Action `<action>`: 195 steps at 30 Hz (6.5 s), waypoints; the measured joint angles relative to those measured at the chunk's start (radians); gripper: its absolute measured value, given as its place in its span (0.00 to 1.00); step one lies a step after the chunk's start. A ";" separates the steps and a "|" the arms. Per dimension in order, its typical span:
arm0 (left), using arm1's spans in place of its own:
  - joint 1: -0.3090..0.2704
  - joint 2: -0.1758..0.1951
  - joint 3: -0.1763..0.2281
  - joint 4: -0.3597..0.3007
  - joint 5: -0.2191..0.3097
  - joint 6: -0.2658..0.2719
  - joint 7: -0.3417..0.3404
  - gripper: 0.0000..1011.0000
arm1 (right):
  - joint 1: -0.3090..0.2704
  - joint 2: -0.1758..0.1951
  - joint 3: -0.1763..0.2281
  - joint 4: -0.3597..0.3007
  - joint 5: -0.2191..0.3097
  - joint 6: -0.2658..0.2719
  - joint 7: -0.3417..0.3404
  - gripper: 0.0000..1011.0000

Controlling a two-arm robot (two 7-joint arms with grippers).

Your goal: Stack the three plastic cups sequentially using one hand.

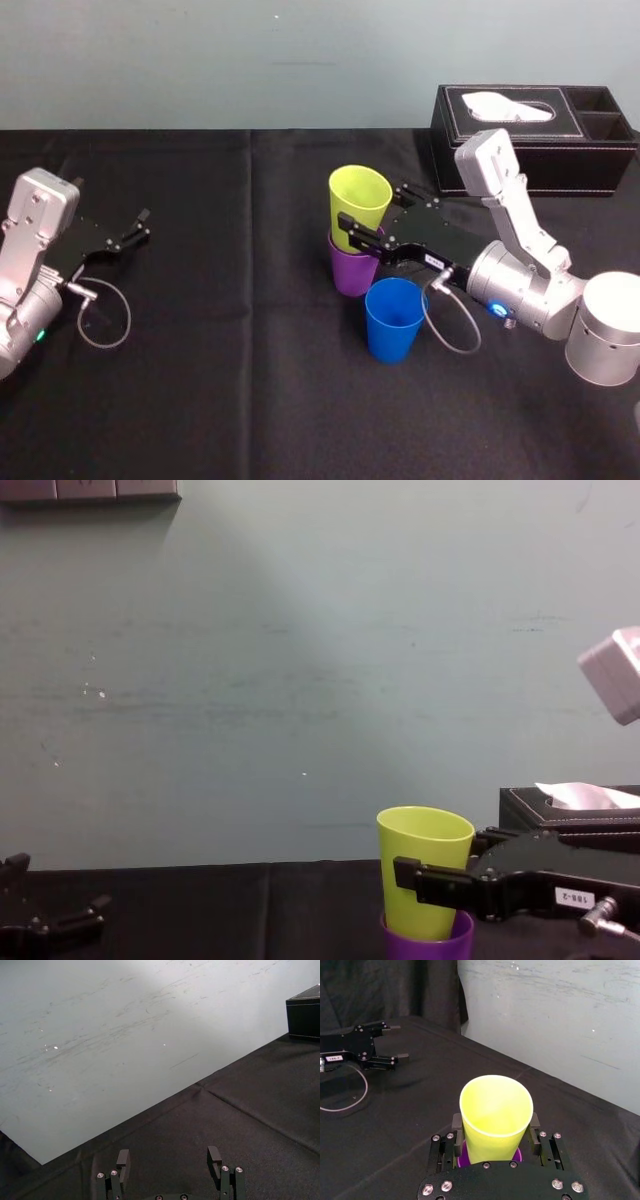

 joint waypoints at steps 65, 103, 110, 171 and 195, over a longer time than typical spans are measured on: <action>0.000 0.000 0.000 0.000 0.000 0.000 0.000 1.00 | -0.321 0.202 0.168 -0.187 0.127 -0.129 0.072 0.99; 0.000 0.000 0.000 0.000 0.000 0.000 0.000 1.00 | -0.283 0.181 0.061 -0.085 0.072 -0.133 0.117 0.99; 0.000 0.000 0.000 0.000 0.000 0.000 0.000 1.00 | -0.247 0.160 0.041 -0.053 0.063 -0.127 0.118 0.99; 0.000 0.000 0.000 0.000 0.000 0.000 0.000 1.00 | -0.276 0.178 0.073 -0.180 0.063 -0.098 0.064 0.71; 0.000 0.000 0.000 0.000 0.000 0.000 0.000 1.00 | -0.097 0.104 0.048 -0.187 0.045 0.003 0.017 0.71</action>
